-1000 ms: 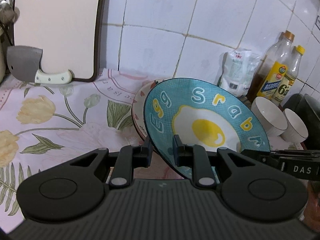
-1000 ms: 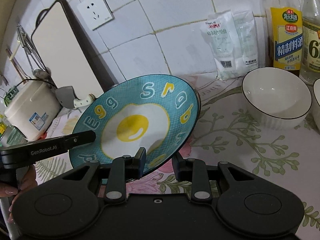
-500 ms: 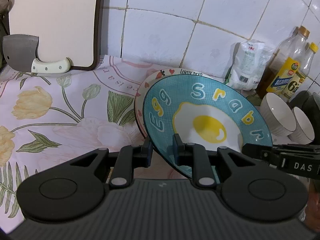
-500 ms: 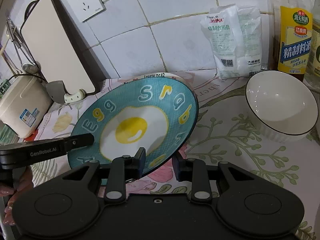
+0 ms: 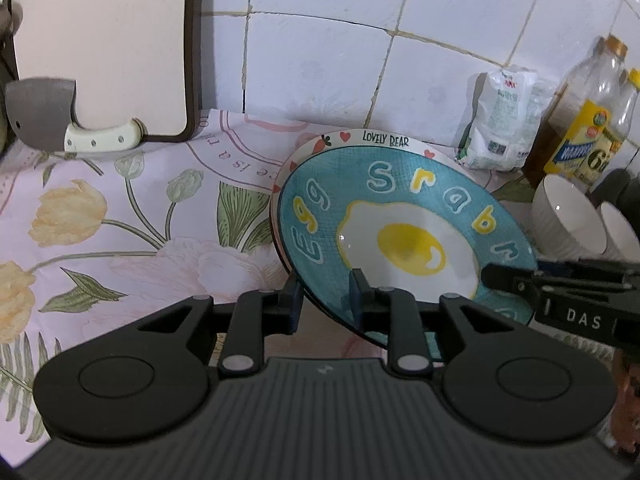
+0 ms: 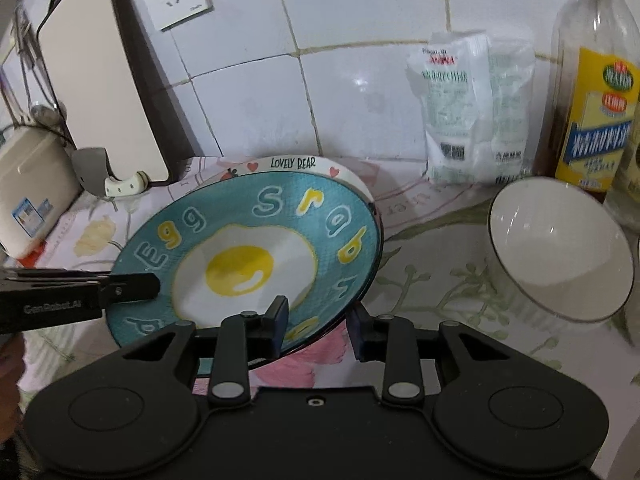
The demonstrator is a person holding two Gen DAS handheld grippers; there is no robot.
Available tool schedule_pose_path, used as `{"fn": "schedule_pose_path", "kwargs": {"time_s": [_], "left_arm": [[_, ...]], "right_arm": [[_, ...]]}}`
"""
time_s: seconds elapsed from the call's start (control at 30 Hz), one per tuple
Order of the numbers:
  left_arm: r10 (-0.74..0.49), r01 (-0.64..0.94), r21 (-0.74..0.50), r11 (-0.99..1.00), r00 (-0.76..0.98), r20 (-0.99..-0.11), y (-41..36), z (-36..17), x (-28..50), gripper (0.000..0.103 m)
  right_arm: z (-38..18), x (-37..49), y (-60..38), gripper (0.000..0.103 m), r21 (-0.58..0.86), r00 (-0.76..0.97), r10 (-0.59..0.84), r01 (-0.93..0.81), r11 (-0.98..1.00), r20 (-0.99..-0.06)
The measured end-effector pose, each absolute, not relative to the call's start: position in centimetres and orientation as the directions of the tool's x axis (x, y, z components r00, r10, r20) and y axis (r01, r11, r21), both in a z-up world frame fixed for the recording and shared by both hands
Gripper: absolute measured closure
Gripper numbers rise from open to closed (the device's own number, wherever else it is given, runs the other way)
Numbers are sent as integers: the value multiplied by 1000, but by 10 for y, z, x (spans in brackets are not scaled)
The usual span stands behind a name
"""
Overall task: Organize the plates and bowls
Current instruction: 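Lower the Egg plate onto the stack and open both grippers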
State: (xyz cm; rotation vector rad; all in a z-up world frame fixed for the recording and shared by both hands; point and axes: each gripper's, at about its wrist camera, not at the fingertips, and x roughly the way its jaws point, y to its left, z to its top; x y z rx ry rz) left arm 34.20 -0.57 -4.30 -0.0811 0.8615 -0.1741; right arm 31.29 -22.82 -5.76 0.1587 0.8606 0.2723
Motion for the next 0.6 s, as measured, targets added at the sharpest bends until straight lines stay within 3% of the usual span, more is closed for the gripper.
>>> {"fn": "schedule_pose_path", "kwargs": {"time_s": [0.1, 0.27, 0.6], "left_arm": [[-151, 115, -100, 988, 654, -741, -10, -43, 339, 61], [-103, 96, -51, 994, 688, -718, -12, -38, 330, 51], [-114, 57, -106, 993, 718, -686, -1, -30, 314, 48]], "right_arm": [[-58, 315, -225, 66, 210, 646, 276, -179, 961, -711], [-64, 315, -229, 66, 173, 698, 252, -184, 968, -670], [-76, 312, -207, 66, -24, 816, 114, -155, 988, -566]]}}
